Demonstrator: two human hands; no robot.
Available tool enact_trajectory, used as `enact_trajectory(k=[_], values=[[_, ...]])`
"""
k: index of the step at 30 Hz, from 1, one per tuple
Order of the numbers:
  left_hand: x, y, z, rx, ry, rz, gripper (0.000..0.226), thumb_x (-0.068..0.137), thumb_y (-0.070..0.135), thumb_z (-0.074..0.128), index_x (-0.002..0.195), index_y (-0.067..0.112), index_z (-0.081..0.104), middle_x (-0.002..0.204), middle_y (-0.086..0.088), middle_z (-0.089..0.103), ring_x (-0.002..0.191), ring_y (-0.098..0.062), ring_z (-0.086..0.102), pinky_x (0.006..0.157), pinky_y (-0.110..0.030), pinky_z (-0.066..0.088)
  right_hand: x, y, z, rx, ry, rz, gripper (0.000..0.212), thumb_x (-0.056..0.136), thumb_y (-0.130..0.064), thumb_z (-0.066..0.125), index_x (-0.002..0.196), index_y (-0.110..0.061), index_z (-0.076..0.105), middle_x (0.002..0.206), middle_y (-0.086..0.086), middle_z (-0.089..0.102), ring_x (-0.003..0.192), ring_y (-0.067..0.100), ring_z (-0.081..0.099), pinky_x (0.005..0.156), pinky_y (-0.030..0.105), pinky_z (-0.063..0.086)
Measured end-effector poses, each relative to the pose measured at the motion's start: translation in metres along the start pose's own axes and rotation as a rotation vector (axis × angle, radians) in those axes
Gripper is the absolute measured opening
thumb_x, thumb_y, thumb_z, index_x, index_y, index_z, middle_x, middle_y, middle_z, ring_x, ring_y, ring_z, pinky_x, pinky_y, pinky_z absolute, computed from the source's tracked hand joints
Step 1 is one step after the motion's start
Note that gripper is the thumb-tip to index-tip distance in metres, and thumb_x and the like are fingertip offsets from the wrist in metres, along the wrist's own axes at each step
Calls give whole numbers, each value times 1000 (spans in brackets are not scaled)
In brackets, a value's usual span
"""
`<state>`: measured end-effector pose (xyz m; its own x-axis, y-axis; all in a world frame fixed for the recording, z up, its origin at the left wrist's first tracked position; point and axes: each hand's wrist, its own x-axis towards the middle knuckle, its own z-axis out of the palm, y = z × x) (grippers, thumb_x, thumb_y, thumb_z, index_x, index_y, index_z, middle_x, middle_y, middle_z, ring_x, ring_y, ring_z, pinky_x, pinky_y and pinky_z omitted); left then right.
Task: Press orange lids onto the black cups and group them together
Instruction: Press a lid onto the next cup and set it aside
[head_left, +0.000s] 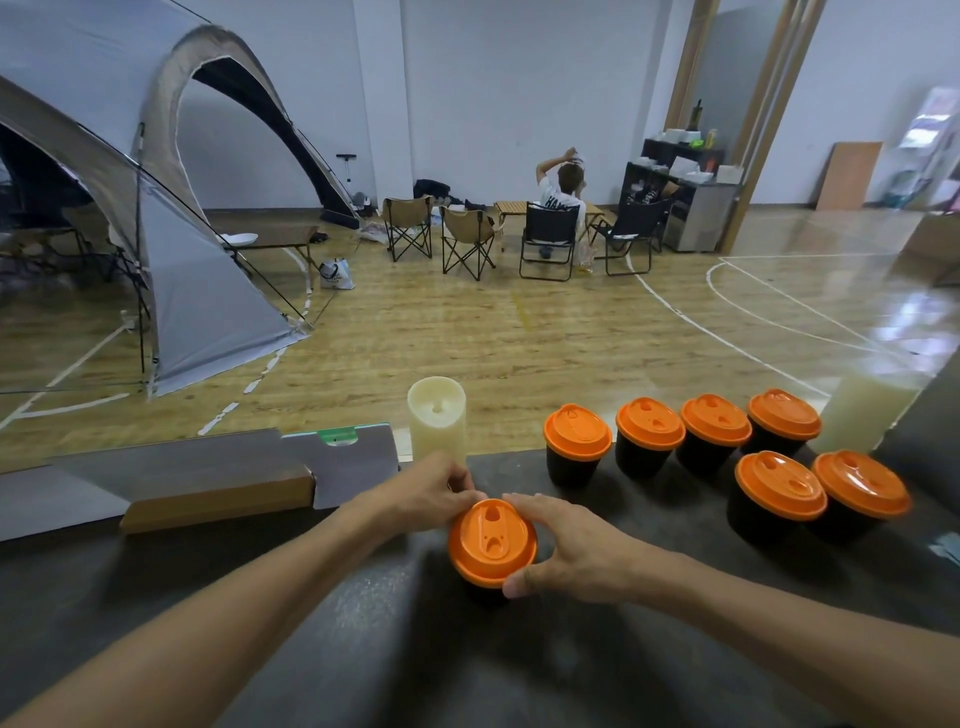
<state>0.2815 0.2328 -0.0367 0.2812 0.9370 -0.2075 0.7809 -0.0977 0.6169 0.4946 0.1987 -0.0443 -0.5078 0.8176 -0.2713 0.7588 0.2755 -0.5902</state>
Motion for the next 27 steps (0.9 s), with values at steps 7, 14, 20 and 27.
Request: enact_trajectory(k=[7, 14, 20, 27], values=[[-28, 12, 23, -245, 241, -59, 28, 98, 32, 60, 76, 17, 64, 73, 3, 68, 63, -2, 65, 57, -15, 48, -3, -6, -6, -145, 40, -15, 100, 72, -55, 80, 154, -34, 27, 161, -10, 27, 149, 15, 22, 121, 44, 23], [-53, 18, 45, -211, -94, 41, 72, 80, 68, 67, 141, 36, 46, 134, 16, 56, 120, -4, 55, 106, -30, 47, -22, 12, -26, -57, 49, -34, 85, 66, -50, 86, 140, -34, 47, 127, -14, 54, 118, 6, 51, 104, 31, 43], [-19, 71, 80, 35, 65, 175, 81, 76, 48, 81, 145, 34, 42, 140, 12, 54, 126, -7, 50, 109, -36, 44, -58, 53, -71, -94, 102, 22, 96, 68, -44, 87, 149, -29, 39, 143, -12, 50, 130, 6, 45, 106, 24, 36], [34, 139, 115, 43, 83, 214, 67, 75, 44, 81, 133, 33, 50, 129, 11, 62, 119, -12, 57, 103, -42, 49, -89, 102, -121, -327, 183, 93, 84, 72, -51, 82, 145, -34, 44, 137, -13, 54, 126, 9, 47, 103, 27, 34]])
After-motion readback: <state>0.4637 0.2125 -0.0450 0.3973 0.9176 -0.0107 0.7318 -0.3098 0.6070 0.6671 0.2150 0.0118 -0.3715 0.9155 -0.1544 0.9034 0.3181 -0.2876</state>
